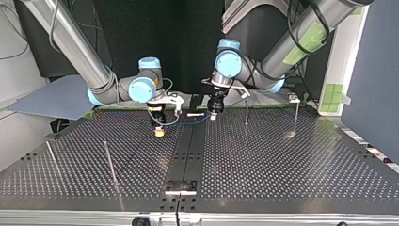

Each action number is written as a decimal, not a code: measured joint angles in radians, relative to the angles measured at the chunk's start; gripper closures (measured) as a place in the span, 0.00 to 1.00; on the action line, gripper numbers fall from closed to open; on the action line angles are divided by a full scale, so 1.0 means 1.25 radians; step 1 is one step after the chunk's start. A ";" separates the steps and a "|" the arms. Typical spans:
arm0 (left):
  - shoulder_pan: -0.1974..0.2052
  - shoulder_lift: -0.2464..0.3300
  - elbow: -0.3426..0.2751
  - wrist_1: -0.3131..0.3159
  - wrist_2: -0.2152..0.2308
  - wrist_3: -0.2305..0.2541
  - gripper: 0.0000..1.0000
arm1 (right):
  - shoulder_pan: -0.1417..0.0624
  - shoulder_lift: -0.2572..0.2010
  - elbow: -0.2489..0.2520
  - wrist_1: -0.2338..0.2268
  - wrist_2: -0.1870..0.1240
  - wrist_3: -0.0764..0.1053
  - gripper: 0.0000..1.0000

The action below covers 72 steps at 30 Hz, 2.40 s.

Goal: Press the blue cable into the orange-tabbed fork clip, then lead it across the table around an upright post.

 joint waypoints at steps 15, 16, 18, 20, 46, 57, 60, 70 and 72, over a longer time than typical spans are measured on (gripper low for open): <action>0.003 0.093 0.047 -0.063 -0.001 -0.006 1.00 | 0.006 -0.110 0.000 0.021 -0.003 0.001 1.00; 0.004 0.094 0.053 -0.069 0.000 -0.007 1.00 | 0.006 -0.117 -0.001 0.021 -0.004 0.001 1.00; 0.005 0.096 0.068 -0.081 0.000 -0.009 1.00 | 0.006 -0.132 -0.001 0.021 -0.007 0.001 1.00; 0.005 0.097 0.079 -0.090 0.001 -0.009 1.00 | 0.006 -0.145 -0.001 0.021 -0.010 0.001 1.00; -0.020 0.097 0.231 -0.192 0.018 -0.043 1.00 | -0.036 -0.321 -0.028 0.069 -0.015 0.020 1.00; -0.038 0.095 0.298 -0.198 0.041 -0.097 1.00 | -0.082 -0.351 -0.026 0.089 -0.013 0.020 1.00; -0.047 0.086 0.312 -0.201 0.052 -0.111 1.00 | -0.093 -0.351 -0.026 0.091 -0.013 0.020 1.00; -0.083 0.032 0.377 -0.238 0.079 -0.175 1.00 | -0.129 -0.350 -0.025 0.093 -0.013 0.020 1.00; -0.087 0.027 0.390 -0.240 0.083 -0.189 1.00 | -0.136 -0.350 -0.025 0.094 -0.013 0.020 1.00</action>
